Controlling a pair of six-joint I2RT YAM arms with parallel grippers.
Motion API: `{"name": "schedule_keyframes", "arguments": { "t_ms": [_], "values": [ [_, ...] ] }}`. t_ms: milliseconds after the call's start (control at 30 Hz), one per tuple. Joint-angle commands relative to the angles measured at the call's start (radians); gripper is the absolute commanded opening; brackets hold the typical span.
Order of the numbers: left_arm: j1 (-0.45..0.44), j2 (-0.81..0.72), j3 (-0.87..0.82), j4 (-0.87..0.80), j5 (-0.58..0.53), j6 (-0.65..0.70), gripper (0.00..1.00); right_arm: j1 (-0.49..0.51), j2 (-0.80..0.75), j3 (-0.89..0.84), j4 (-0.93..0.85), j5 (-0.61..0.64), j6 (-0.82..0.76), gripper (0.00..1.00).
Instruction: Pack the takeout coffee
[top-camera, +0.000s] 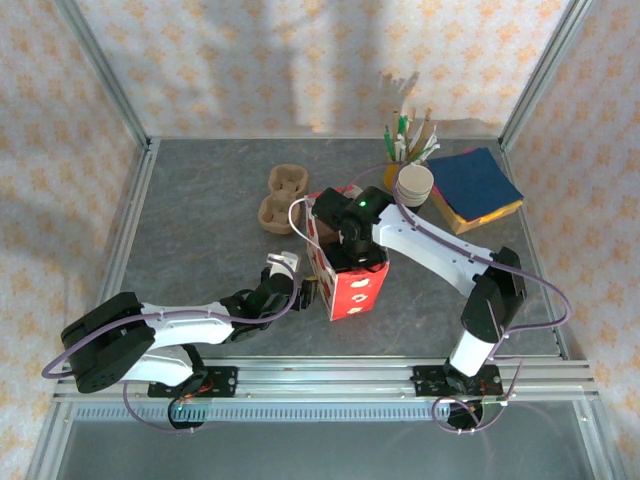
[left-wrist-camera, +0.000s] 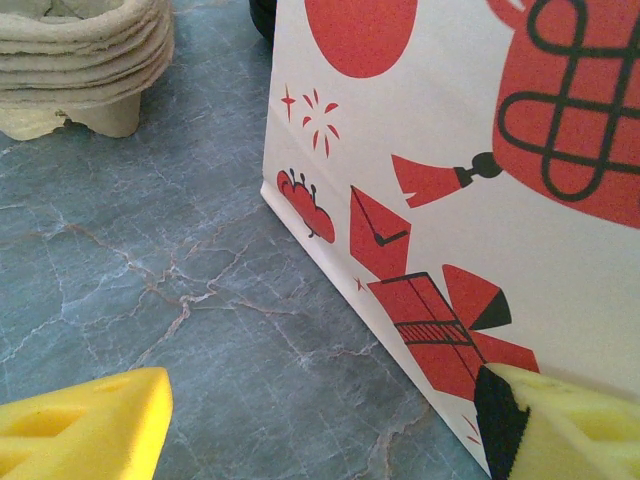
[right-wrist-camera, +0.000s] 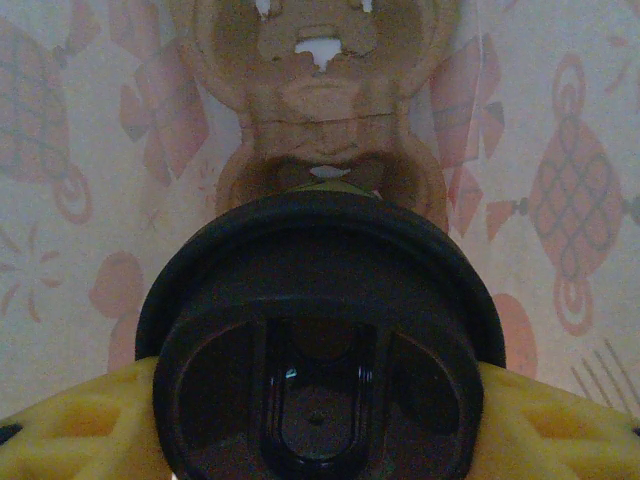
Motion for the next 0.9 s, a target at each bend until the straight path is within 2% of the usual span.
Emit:
{"name": "schedule_keyframes", "arguments": {
  "t_ms": [0,867],
  "values": [
    [-0.009,-0.003,0.012,-0.009,-0.032,0.015,0.81,0.002,-0.015,0.022,-0.015,0.020,-0.008,0.48],
    [-0.009,-0.010,0.005,-0.022,-0.040,0.001,0.81,0.003,0.014,0.007,-0.014,0.038,-0.021,0.48]
  ]
}}
